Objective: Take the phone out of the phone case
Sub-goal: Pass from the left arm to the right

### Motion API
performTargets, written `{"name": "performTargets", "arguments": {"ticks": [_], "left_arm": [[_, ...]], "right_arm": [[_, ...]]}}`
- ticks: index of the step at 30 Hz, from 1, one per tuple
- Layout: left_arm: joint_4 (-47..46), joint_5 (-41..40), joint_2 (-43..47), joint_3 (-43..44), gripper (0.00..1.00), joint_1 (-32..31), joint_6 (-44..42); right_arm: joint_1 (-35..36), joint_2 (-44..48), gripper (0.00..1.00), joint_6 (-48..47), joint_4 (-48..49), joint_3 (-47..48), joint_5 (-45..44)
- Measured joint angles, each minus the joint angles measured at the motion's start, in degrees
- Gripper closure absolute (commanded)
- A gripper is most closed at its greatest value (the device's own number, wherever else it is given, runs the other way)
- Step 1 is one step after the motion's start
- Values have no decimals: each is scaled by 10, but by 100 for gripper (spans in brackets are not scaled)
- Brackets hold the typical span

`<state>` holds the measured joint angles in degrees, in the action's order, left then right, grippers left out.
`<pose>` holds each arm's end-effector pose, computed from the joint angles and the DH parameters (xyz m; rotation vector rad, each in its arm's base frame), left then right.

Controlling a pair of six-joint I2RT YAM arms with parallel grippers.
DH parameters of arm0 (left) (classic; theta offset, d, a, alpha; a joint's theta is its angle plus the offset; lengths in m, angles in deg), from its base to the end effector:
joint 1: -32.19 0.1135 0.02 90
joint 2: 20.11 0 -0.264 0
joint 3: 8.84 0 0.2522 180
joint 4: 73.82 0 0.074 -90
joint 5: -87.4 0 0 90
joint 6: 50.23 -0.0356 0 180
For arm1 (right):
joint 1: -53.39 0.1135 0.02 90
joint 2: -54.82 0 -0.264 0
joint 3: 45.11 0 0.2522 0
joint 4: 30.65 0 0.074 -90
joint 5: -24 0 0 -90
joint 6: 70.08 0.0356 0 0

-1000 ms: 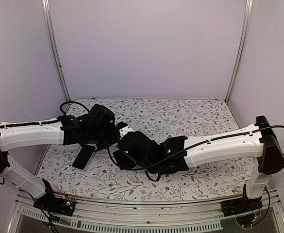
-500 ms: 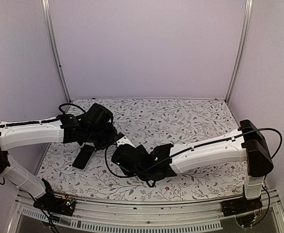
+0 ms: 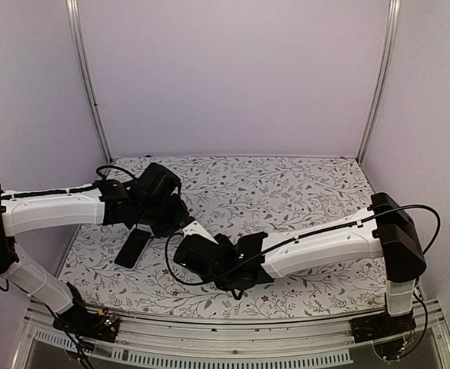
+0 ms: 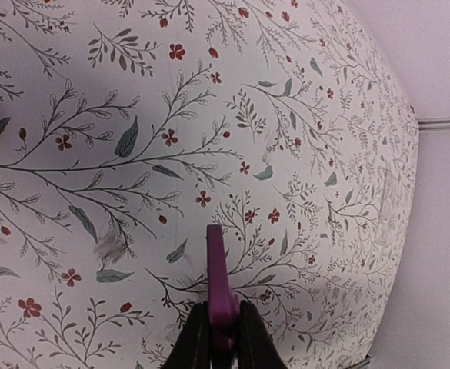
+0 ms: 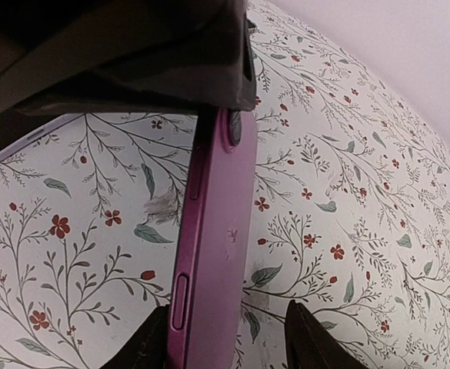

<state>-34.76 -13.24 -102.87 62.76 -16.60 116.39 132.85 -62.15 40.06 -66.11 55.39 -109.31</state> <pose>0.2052 -0.2243 0.2428 -0.7027 2.4758 -0.7171 0.1051 0.4312 0.1986 -0.8120 2.0240 0.0157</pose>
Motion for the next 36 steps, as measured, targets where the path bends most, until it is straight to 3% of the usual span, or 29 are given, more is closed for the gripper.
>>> {"name": "performTargets", "arguments": {"ticks": [5,12,16,30,32,36], "left_arm": [[-5,17,0,2,100,1,1],[-12,29,0,3,98,2,11],[-13,36,0,4,91,6,15],[-62,58,30,3,11,32,-52],[-67,60,41,3,2,44,-67],[-76,65,70,0,1,77,-98]], "right_arm": [[0,-15,67,-11,-6,0,-12],[0,-18,99,-21,-12,0,-33],[0,-18,100,-25,-15,0,-42],[-11,10,100,5,-17,-26,1],[-16,23,100,14,-16,-36,14],[-36,59,100,38,-12,-70,49]]}}
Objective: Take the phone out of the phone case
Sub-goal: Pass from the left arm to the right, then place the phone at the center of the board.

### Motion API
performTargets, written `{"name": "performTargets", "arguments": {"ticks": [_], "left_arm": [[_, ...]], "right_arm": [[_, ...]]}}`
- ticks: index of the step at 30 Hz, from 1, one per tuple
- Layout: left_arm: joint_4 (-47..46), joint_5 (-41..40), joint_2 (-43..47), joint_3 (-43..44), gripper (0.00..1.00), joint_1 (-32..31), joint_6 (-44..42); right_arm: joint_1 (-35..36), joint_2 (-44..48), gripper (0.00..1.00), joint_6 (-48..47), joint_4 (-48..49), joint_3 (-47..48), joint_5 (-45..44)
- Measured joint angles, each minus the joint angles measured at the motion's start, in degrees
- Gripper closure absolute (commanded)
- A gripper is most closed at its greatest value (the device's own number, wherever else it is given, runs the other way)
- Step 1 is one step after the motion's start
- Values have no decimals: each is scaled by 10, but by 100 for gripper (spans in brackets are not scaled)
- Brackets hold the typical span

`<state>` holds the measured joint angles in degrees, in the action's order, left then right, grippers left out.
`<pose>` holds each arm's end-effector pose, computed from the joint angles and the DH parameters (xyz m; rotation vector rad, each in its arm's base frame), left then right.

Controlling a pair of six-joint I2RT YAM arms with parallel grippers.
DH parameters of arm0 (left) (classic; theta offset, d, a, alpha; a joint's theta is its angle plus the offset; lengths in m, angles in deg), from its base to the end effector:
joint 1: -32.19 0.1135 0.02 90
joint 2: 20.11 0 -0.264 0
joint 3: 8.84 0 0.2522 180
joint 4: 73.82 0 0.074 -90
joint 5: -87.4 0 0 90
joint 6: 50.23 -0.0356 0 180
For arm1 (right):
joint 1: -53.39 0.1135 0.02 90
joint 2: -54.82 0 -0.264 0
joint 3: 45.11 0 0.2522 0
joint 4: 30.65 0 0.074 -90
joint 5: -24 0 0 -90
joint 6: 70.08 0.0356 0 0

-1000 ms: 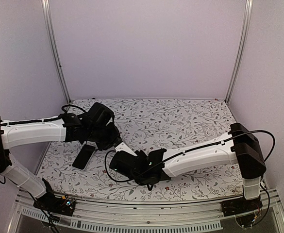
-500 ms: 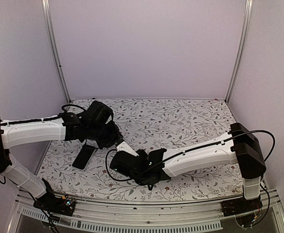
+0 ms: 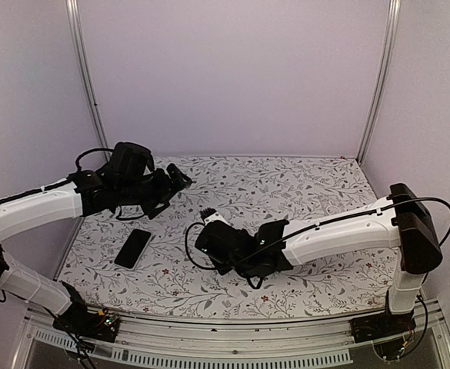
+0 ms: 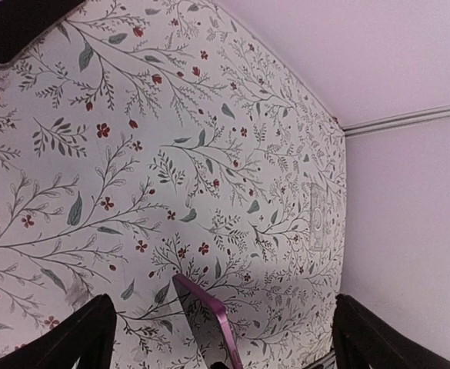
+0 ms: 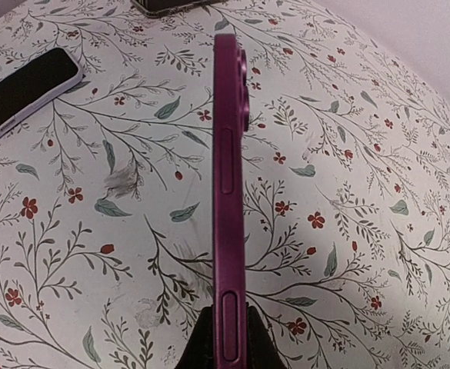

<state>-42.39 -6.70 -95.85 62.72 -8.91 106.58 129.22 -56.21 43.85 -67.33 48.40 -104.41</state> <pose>0.2244 -0.1924 0.2872 -0.5688 2.2971 -0.9331 0.1230 0.3968 0.2013 -0.7555 2.1300 0.0506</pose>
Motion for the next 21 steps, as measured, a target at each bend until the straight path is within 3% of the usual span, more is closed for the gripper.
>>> {"name": "performTargets", "arguments": {"ticks": [5,12,21], "left_arm": [[-10,9,50,-27,1,33,-35],[-16,20,117,-75,1,41,-81],[-57,64,184,-149,1,42,-111]], "right_arm": [[-57,58,100,40,33,-63,69],[-193,144,100,118,165,-193,217],[-329,135,100,227,334,-238,369]]}}
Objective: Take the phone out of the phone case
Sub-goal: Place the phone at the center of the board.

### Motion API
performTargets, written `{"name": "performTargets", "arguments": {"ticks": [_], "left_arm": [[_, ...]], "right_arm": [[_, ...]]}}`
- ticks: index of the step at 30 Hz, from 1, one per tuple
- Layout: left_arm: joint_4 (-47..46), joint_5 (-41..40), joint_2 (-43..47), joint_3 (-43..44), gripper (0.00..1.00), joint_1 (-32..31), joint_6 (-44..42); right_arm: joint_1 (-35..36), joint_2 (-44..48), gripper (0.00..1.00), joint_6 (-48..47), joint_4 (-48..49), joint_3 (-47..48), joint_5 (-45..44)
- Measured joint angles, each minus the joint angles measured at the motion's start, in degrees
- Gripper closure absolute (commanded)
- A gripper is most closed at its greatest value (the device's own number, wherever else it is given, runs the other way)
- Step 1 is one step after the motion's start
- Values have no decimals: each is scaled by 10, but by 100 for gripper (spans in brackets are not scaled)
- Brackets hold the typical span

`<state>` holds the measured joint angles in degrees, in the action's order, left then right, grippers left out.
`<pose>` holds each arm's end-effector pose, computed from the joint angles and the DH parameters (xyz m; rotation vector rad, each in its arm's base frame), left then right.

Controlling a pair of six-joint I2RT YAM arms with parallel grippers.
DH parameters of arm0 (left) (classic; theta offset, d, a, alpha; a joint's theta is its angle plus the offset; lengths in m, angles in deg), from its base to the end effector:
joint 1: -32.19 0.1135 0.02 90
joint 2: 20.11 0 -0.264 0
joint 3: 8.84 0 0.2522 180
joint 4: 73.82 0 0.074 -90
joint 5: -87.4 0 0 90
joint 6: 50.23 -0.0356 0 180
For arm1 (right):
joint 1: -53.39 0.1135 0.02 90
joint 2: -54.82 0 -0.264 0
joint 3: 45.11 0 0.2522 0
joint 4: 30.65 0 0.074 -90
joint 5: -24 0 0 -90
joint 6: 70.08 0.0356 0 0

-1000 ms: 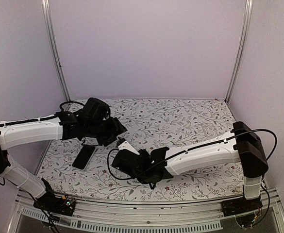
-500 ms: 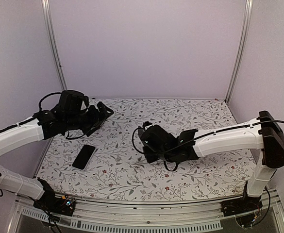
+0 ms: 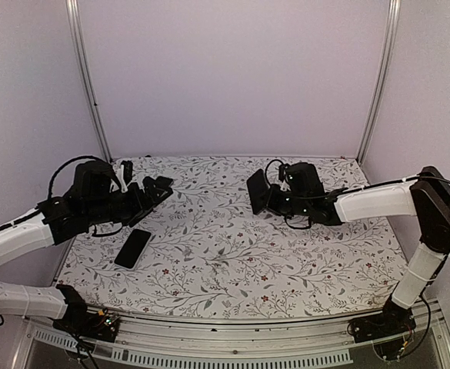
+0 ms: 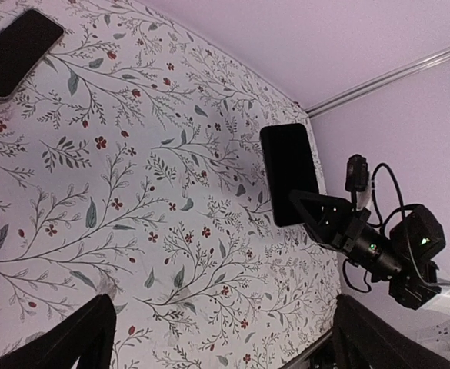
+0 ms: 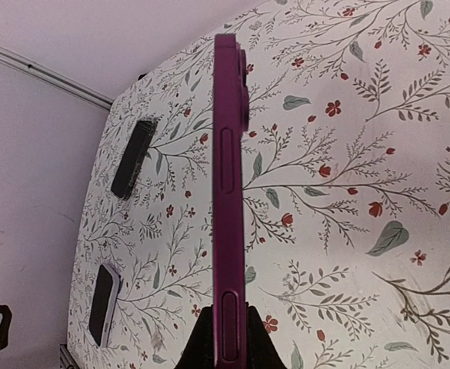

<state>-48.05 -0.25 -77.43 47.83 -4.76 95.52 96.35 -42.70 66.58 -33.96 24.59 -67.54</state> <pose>0.1811 -0.1381 0.2841 -0.3318 2.1753 -1.0179 0.2725 0.2524 0.2009 0.0896 2.2466 0.8727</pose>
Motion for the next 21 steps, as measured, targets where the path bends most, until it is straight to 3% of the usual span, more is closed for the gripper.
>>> {"name": "performTargets", "arguments": {"ticks": [13,21], "left_arm": [[-8,31,51,-32,1,0,-6],[-5,33,64,-35,1,0,-8]], "right_arm": [[-65,-174,100,88,85,112,117],[-75,-233,100,126,107,121,143]]}}
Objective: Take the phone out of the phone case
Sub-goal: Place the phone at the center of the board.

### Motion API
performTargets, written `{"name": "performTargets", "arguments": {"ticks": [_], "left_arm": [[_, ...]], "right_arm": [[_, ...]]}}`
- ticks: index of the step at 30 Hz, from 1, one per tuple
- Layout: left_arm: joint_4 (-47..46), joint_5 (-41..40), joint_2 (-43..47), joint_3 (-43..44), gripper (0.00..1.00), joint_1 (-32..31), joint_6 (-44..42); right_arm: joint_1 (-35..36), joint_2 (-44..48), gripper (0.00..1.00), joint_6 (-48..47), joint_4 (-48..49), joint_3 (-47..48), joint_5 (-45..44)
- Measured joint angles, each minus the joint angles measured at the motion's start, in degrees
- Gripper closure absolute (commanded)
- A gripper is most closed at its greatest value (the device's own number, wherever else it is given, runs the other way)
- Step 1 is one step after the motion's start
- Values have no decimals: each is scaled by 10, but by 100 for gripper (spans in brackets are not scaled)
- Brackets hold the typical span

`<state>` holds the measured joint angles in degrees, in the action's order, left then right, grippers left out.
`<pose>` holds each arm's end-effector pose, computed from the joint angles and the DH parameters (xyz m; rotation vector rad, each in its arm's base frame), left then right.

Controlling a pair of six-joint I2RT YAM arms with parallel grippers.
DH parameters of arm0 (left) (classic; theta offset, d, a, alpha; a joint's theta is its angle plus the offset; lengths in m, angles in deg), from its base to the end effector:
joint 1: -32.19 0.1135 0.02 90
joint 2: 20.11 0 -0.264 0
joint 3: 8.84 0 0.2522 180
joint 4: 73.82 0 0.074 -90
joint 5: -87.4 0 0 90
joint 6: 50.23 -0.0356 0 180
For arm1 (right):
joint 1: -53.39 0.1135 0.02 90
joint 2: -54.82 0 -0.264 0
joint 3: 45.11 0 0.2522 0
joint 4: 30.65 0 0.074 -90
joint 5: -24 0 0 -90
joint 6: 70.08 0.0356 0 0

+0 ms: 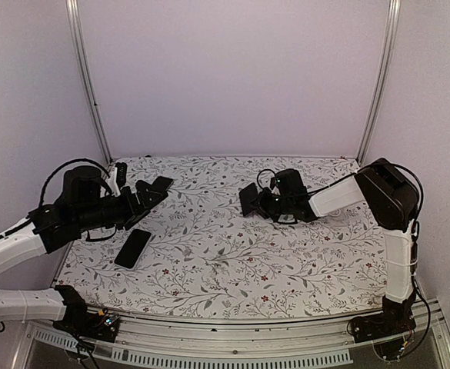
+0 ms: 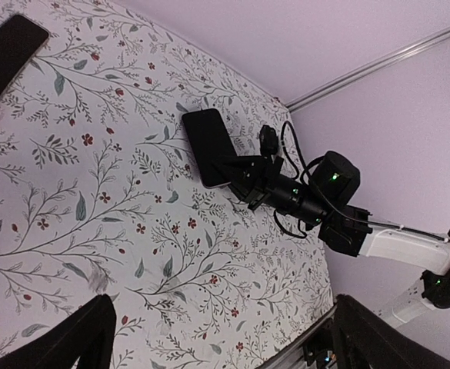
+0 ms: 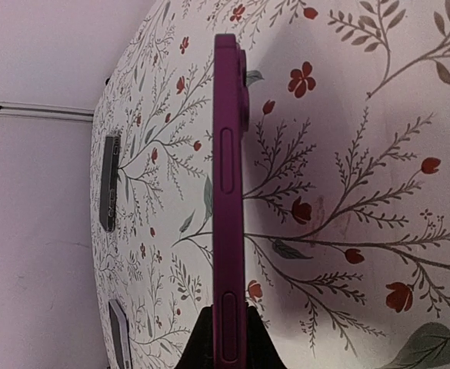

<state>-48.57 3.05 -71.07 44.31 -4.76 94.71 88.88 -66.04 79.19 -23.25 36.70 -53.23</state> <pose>0.1629 -0.1269 0.2853 -0.2674 2.1390 -1.0976 0.3568 0.2641 0.1242 0.3412 2.3343 1.1457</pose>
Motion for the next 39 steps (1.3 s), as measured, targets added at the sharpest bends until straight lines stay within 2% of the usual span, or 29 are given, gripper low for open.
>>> {"name": "performTargets", "arguments": {"ticks": [6,11,23,27,39], "left_arm": [[1,1,5,0,1,0,-1],[1,2,8,-8,1,0,-1],[-1,4,-2,-9,1,0,-1],[-2,7,-9,-9,1,0,-1],[-14,14,-35,-9,1,0,-1]], "right_arm": [[0,-14,99,20,14,0,11],[0,-14,89,31,26,-4,12],[2,-14,76,34,40,-39,11],[5,-12,69,29,33,-45,7],[14,22,60,-4,-42,-45,-33]]}}
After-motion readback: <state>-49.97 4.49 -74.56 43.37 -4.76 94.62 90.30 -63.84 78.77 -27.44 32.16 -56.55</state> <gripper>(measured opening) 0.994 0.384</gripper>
